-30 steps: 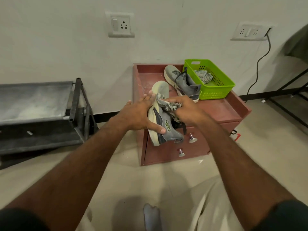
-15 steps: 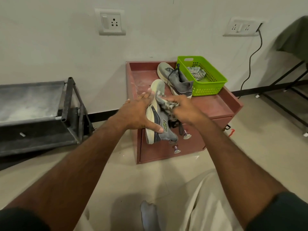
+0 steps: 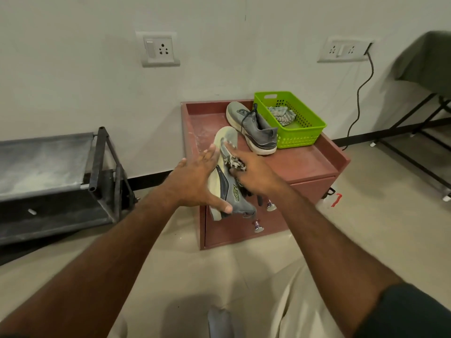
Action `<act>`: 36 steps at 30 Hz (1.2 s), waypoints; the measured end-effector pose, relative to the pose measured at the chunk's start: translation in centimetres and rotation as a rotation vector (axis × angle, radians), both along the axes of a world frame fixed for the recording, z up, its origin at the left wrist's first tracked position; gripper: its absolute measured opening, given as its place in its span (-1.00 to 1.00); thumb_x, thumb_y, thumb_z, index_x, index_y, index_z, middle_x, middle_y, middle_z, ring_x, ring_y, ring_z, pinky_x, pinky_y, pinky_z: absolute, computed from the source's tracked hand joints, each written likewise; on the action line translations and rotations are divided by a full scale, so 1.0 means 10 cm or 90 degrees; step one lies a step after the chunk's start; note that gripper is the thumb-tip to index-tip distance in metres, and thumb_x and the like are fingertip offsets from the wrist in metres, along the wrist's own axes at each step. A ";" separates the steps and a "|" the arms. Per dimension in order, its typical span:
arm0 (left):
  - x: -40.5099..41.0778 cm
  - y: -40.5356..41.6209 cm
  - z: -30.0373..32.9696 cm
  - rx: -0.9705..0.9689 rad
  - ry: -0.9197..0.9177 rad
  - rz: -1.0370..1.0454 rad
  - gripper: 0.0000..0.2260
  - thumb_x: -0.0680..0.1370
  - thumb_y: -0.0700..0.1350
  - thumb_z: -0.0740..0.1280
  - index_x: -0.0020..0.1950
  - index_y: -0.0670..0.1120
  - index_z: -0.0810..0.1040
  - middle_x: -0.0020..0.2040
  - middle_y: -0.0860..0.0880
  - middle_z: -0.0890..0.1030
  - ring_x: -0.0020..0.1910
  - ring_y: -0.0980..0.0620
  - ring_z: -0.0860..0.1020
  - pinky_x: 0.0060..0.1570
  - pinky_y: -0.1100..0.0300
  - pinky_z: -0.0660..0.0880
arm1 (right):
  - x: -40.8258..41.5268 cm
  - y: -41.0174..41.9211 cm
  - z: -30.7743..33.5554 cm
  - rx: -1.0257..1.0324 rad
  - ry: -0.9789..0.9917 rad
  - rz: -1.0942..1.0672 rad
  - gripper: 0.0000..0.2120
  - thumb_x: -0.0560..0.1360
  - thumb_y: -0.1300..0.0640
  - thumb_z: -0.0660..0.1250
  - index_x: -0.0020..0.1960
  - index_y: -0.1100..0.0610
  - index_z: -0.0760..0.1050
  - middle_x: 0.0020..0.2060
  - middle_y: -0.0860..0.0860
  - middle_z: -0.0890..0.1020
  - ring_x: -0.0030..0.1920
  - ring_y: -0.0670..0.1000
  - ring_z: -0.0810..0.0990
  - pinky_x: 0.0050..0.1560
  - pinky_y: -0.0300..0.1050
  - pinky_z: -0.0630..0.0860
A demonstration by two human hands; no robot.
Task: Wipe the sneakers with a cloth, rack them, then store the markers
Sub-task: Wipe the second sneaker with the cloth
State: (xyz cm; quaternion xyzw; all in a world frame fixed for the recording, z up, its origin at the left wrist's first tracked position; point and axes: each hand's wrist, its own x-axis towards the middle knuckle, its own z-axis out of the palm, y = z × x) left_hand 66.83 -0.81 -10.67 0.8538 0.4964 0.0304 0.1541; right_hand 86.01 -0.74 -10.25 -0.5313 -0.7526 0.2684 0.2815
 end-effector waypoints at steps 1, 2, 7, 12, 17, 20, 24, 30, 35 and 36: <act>-0.03 0.00 0.00 -0.006 0.001 0.010 0.32 0.15 0.60 0.35 0.60 0.06 -0.35 0.61 0.09 -0.30 0.60 0.10 -0.14 0.55 -0.20 -0.13 | -0.02 0.01 0.02 -0.006 -0.007 0.003 -0.41 0.52 0.39 0.31 0.48 0.00 0.38 0.33 -0.07 0.53 0.32 -0.15 0.46 0.31 -0.33 0.36; -0.06 0.01 0.01 -0.009 0.000 0.018 0.32 0.15 0.60 0.35 0.60 0.06 -0.35 0.61 0.10 -0.30 0.60 0.11 -0.16 0.55 -0.21 -0.14 | -0.01 0.02 0.05 -0.037 0.005 -0.002 -0.45 0.52 0.39 0.31 0.42 -0.02 0.46 0.24 -0.10 0.61 0.21 -0.21 0.53 0.24 -0.31 0.45; -0.09 0.01 0.02 -0.014 -0.011 0.016 0.30 0.17 0.58 0.37 0.61 0.06 -0.31 0.61 0.12 -0.29 0.59 0.14 -0.19 0.55 -0.22 -0.17 | 0.27 -0.07 0.15 -0.231 0.128 0.063 -0.69 0.37 0.06 0.43 0.10 -0.13 0.69 0.01 -0.07 0.73 0.11 0.04 0.68 0.14 0.16 0.60; -0.07 0.02 0.01 -0.024 -0.018 0.008 0.32 0.16 0.58 0.38 0.60 0.06 -0.34 0.60 0.12 -0.32 0.59 0.14 -0.20 0.55 -0.22 -0.14 | 0.26 0.23 0.02 -0.019 0.332 -0.169 -0.58 0.39 0.20 0.45 0.23 -0.01 0.63 0.07 -0.06 0.71 0.12 -0.01 0.67 0.18 0.11 0.60; -0.02 0.02 -0.03 -0.028 -0.035 -0.005 0.32 0.16 0.56 0.41 0.60 0.09 -0.35 0.59 0.14 -0.34 0.59 0.16 -0.20 0.56 -0.22 -0.12 | 0.11 0.56 -0.08 0.181 0.222 -0.274 -0.43 0.47 0.44 0.28 0.40 0.04 0.49 0.31 -0.10 0.54 0.32 -0.07 0.51 0.40 -0.14 0.41; -0.03 0.04 -0.04 -0.025 -0.042 -0.007 0.33 0.16 0.56 0.41 0.60 0.09 -0.35 0.59 0.14 -0.34 0.59 0.17 -0.19 0.55 -0.23 -0.12 | 0.04 0.61 -0.31 0.153 0.058 -0.088 -0.41 0.43 0.43 0.24 0.43 0.13 0.46 0.41 0.02 0.46 0.47 -0.03 0.36 0.47 -0.28 0.19; -0.06 0.03 -0.05 -0.020 -0.033 -0.006 0.32 0.16 0.55 0.42 0.60 0.09 -0.33 0.60 0.14 -0.32 0.59 0.15 -0.17 0.55 -0.24 -0.11 | 0.24 0.72 -0.41 0.013 -0.097 -0.183 -0.48 0.44 0.37 0.23 0.36 0.09 0.54 0.27 0.12 0.60 0.29 0.14 0.55 0.26 -0.15 0.45; -0.04 0.03 -0.04 -0.023 -0.039 -0.011 0.32 0.16 0.52 0.45 0.60 0.09 -0.34 0.60 0.14 -0.32 0.59 0.16 -0.18 0.55 -0.24 -0.12 | 0.20 0.84 -0.31 0.045 0.120 -0.316 -0.54 0.47 0.20 0.30 0.34 -0.04 0.54 0.11 0.00 0.69 0.10 0.02 0.65 0.11 -0.06 0.59; -0.08 0.02 -0.01 -0.031 -0.035 0.019 0.31 0.17 0.54 0.42 0.60 0.08 -0.33 0.60 0.13 -0.32 0.59 0.16 -0.20 0.55 -0.22 -0.14 | -0.03 0.58 -0.07 -0.008 -0.025 -0.145 -0.51 0.47 0.40 0.22 0.30 0.04 0.58 0.31 0.06 0.58 0.34 0.04 0.52 0.35 -0.17 0.42; -0.10 0.03 -0.01 -0.028 -0.033 0.023 0.31 0.17 0.55 0.40 0.60 0.08 -0.33 0.60 0.13 -0.31 0.59 0.16 -0.21 0.55 -0.23 -0.14 | -0.03 0.52 -0.01 -0.011 -0.057 -0.108 -0.54 0.48 0.38 0.24 0.26 0.04 0.61 0.30 0.06 0.59 0.33 0.06 0.53 0.33 -0.16 0.43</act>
